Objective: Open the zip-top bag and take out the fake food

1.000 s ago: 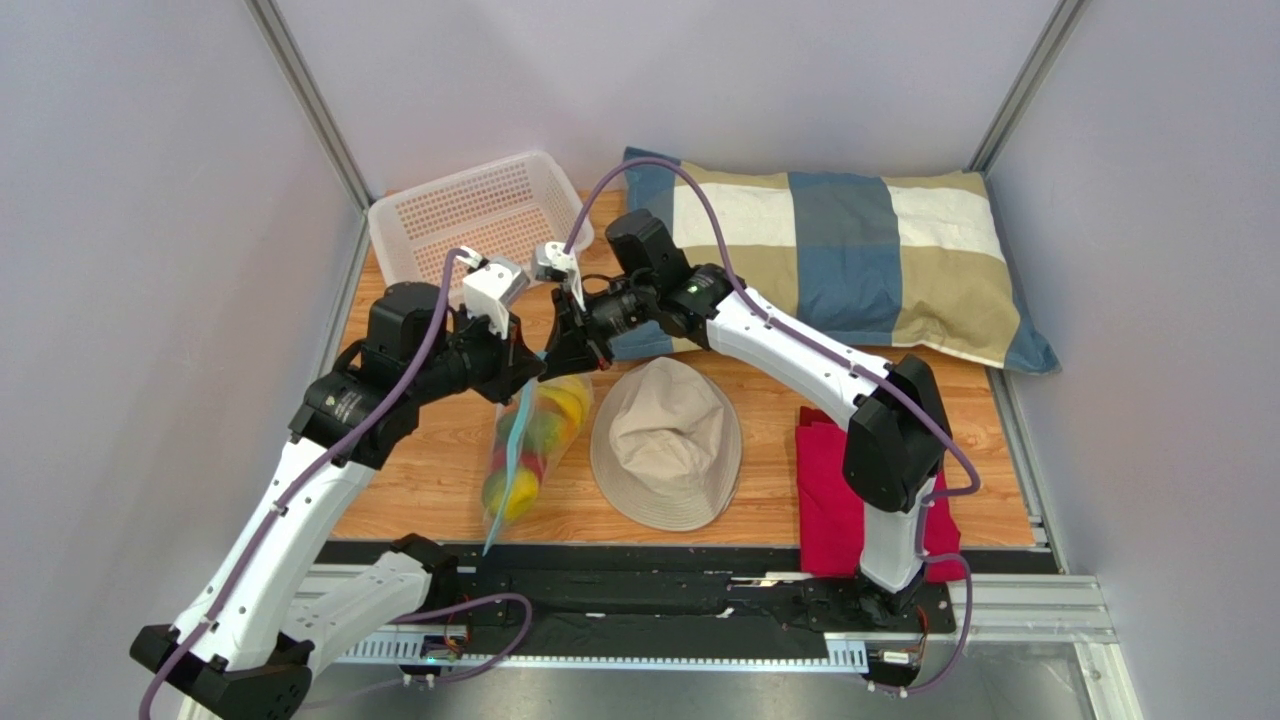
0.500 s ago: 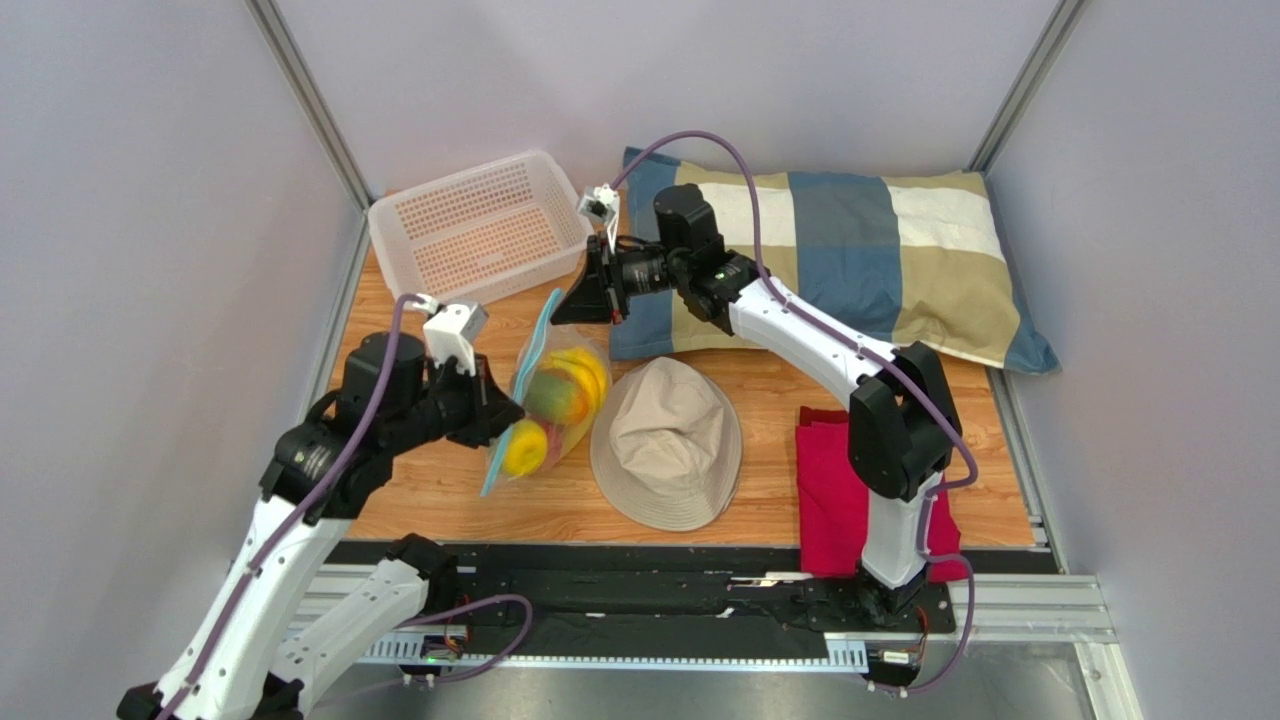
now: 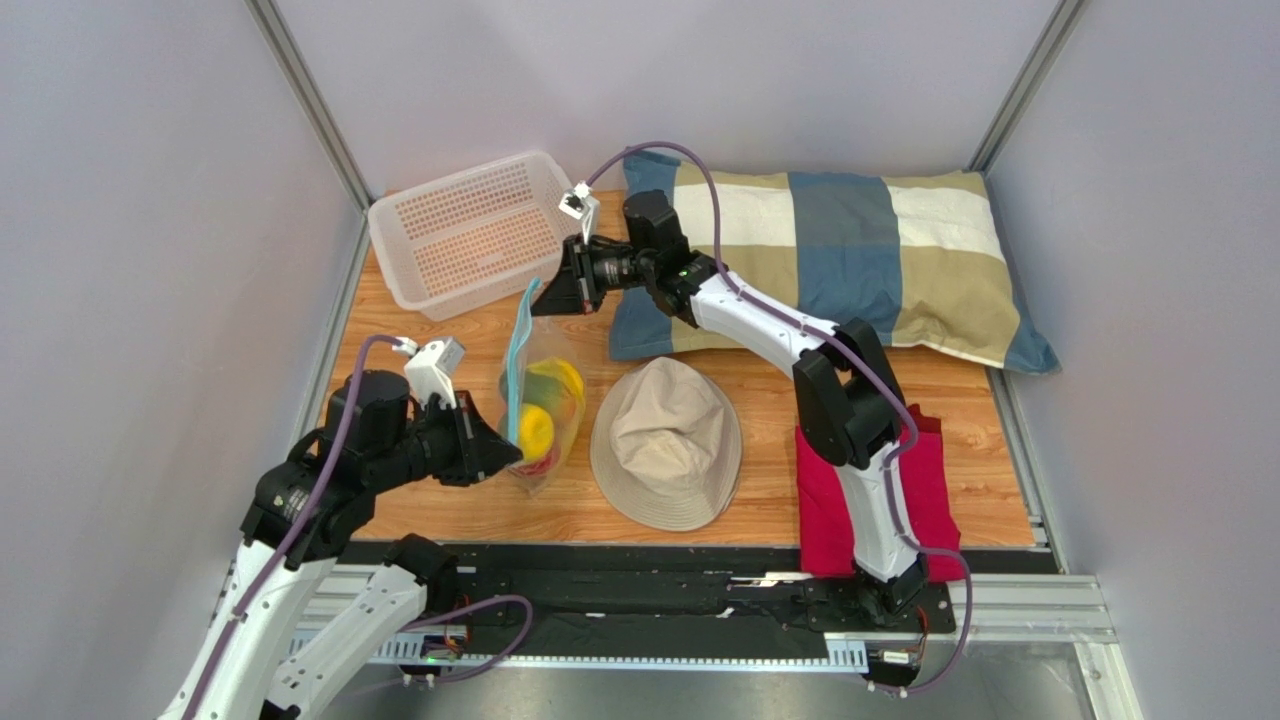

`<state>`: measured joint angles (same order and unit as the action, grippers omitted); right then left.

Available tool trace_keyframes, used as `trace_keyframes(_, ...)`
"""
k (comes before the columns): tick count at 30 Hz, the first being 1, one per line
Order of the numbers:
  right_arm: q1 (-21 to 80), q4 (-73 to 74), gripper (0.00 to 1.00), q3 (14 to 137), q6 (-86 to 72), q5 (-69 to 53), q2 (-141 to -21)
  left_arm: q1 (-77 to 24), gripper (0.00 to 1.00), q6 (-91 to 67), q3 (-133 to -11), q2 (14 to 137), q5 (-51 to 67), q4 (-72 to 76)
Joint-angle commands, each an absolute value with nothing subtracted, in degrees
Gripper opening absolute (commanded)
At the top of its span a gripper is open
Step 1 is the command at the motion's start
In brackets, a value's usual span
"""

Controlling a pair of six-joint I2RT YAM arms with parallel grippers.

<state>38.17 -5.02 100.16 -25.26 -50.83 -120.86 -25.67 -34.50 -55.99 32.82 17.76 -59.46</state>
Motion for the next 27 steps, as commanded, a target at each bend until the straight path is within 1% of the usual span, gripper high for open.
trace_keyframes(1,36.82,-3.1,0.03,109.15,-26.63,-38.79,-124.44,-25.93,0.0,-36.21,-56.08,32.26,23.65,-63.1)
trace_keyframes(2,36.91,2.75,0.05,112.55,-26.63,-37.8,-125.06,-25.93,0.0,-36.12,-55.81,32.43,23.38,-63.19)
trace_keyframes(4,37.44,7.88,0.05,115.65,-25.58,-36.93,-126.38,-25.93,0.0,-36.21,-55.2,32.96,24.77,-61.44)
trace_keyframes(5,37.53,14.78,0.11,117.32,-25.58,-35.78,-126.56,-26.01,0.0,-36.91,-54.76,33.57,25.05,-60.65)
trace_keyframes(7,37.62,21.33,0.24,120.49,-26.54,-32.19,-126.13,-25.93,0.0,-37.7,-54.06,33.57,25.22,-57.23)
trace_keyframes(8,37.53,26.4,0.38,120.5,-27.15,-31.04,-124.64,-25.93,0.0,-38.58,-53.18,33.31,24.96,-55.74)
trace_keyframes(9,37.62,29.24,0.58,120.15,-28.12,-29.37,-123.67,-25.93,0.0,-38.84,-53.0,33.48,24.87,-53.03)
trace_keyframes(10,37.53,32.14,0.68,120.32,-29.34,-27.09,-122.97,-25.93,0.0,-38.93,-52.91,33.75,24.53,-51.95)
trace_keyframes(12,37.18,40.57,0.72,123.03,-29.88,-27.25,-122.08,-25.93,0.0,-39.46,-52.74,34.45,25.13,-49.76)
trace_keyframes(13,37.09,43.65,0.74,124.18,-30.75,-24.37,-121.73,-26.01,0.0,-39.55,-52.39,34.71,25.4,-49.31)
trace_keyframes(14,37.0,49.42,0.74,125.23,-33.37,-22.78,-121.12,-25.93,0.0,-39.72,-52.21,35.33,25.66,-49.13)
trace_keyframes(15,37.09,50.79,0.72,125.51,-34.09,-22.5,-120.5,-25.93,0.0,-39.73,-51.95,35.59,26.8,-48.52)
trace_keyframes(16,37.35,50.97,0.69,124.81,-34.8,-24.33,-119.72,-25.93,0.0,-39.64,-51.51,36.03,27.15,-48.25)
trace_keyframes(19,38.49,48.52,0.69,121.83,-37.17,-26.97,-116.55,-25.93,0.0,-39.11,-51.24,35.86,27.33,-48.43)
trace_keyframes(23,40.95,48.69,0.68,121.9,-36.83,-26.28,-114.35,-25.93,0.0,-39.11,-50.63,35.51,27.07,-48.34)
trace_keyframes(27,44.02,49.3,0.67,122.08,-34.9,-26.28,-114.61,-25.93,0.0,-38.85,-50.8,36.21,27.16,-48.25)
